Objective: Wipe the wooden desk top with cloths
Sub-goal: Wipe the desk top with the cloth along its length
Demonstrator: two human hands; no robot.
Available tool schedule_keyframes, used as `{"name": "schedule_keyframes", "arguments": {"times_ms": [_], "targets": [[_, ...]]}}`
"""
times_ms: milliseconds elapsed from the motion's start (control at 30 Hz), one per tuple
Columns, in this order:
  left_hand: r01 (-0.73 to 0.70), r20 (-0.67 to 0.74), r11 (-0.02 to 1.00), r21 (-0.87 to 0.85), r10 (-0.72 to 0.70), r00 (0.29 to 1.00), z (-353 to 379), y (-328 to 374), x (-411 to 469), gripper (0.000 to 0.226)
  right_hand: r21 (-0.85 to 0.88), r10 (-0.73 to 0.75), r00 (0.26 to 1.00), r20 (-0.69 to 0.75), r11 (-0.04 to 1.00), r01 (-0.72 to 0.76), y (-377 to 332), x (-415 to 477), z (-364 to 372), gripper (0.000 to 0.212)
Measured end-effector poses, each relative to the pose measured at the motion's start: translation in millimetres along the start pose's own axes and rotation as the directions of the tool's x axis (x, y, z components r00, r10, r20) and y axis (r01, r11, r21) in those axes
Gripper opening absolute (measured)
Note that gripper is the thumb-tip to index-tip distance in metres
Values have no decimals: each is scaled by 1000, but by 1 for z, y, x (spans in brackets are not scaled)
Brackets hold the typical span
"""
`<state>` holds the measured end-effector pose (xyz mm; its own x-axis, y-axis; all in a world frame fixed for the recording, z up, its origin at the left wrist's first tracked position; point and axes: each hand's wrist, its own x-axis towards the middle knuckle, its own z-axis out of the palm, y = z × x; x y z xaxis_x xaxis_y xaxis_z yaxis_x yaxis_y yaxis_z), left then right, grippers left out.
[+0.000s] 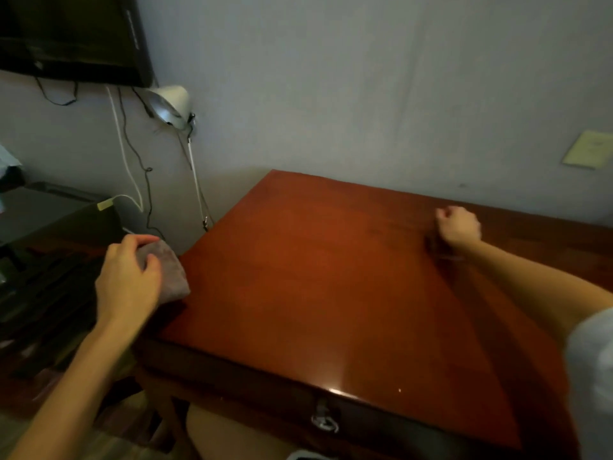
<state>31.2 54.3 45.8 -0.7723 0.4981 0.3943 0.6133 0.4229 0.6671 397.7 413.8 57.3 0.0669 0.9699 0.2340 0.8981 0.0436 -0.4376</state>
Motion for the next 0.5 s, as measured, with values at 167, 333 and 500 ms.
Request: {"name": "schedule_keyframes", "arguments": {"times_ms": [167,333,500], "targets": [[-12,43,999,36,11,999,23,7,14,22,-111,232,973,-16,966,-233,57,33,5,45],[4,50,996,91,-8,999,25,6,14,24,-104,40,998,47,994,-35,-34,24,47,39],[36,66,995,96,-42,997,14,-14,20,23,10,-367,909,196,928,372,-167,-59,95,34]]}}
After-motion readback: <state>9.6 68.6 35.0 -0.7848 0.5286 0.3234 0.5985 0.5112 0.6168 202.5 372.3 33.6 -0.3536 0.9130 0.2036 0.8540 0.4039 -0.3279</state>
